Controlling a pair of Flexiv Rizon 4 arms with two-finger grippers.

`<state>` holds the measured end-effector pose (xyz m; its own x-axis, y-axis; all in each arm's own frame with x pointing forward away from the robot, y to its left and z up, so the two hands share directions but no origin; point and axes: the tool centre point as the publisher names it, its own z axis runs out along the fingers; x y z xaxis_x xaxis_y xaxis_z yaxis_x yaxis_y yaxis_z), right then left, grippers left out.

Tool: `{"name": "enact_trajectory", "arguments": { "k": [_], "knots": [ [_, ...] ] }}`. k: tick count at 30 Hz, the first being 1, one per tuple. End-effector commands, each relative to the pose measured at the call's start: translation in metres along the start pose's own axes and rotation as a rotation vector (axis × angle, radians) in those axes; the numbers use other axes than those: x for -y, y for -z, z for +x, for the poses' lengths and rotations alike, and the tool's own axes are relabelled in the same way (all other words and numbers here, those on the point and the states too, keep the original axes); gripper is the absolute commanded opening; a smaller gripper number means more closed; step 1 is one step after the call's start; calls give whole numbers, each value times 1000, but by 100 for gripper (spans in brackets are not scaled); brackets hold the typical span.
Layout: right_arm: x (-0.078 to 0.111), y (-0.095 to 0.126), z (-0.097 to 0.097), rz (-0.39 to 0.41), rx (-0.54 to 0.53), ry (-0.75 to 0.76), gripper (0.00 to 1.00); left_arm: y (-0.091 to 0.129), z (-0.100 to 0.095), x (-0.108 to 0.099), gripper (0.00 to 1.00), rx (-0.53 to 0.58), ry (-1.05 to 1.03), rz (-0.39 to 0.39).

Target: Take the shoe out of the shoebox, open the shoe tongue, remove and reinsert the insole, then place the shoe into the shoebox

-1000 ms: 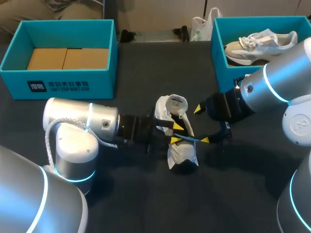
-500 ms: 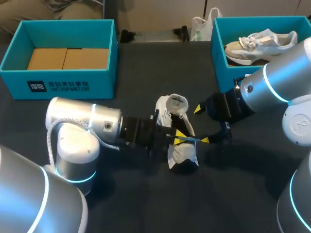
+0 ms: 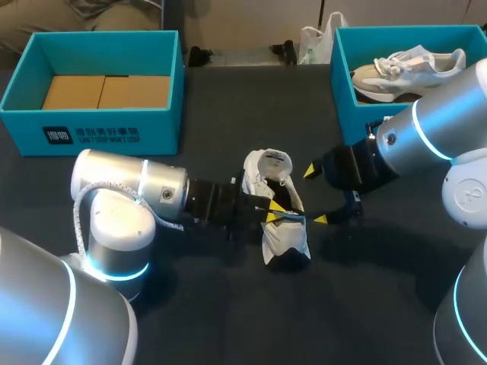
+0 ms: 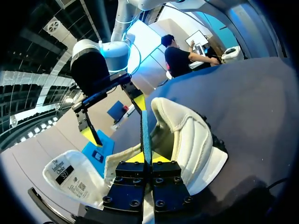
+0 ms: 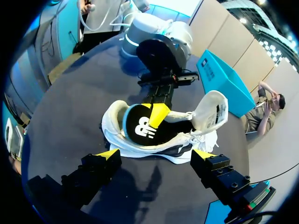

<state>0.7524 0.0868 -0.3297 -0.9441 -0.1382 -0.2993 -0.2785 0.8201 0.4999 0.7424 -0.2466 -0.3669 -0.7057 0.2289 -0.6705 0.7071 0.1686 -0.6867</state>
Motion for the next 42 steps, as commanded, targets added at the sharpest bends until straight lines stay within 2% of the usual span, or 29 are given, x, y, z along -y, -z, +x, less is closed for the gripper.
{"name": "enact_trajectory", "arguments": {
  "k": [1, 3, 4, 5, 6, 9, 18, 23, 26, 28, 38, 42],
  "knots": [
    [-1, -2, 0, 3, 2, 0, 100, 0, -1, -7, 0, -11, 4, -8],
    [-1, -2, 0, 3, 2, 0, 100, 3, -1, -6, 0, -13, 7, -15],
    [-1, -2, 0, 3, 2, 0, 100, 5, -2, -5, 5, -13, 8, -15],
    [-1, -2, 0, 3, 2, 0, 100, 6, -3, -2, 24, -13, 8, -16],
    [-1, -2, 0, 3, 2, 0, 100, 7, -4, 1, 33, -11, 9, -15],
    [-1, -2, 0, 3, 2, 0, 100, 8, -8, 9, 38, -8, 9, -6],
    [-1, -2, 0, 3, 2, 0, 100, 7, -9, 38, 31, -33, 19, 10],
    [-1, -2, 0, 3, 2, 0, 100, 5, -10, 46, 26, -48, 24, 18],
    [-1, -2, 0, 3, 2, 0, 100, 2, -7, 44, 18, -60, 30, 17],
    [-1, -2, 0, 3, 2, 0, 100, -1, -4, 40, 0, -72, 37, 13],
    [-1, -2, 0, 3, 2, 0, 100, 0, 6, 17, 0, -89, 17, -16],
    [-1, -2, 0, 3, 2, 0, 100, 3, 7, 15, 0, -89, 23, -22]
  ]
}}
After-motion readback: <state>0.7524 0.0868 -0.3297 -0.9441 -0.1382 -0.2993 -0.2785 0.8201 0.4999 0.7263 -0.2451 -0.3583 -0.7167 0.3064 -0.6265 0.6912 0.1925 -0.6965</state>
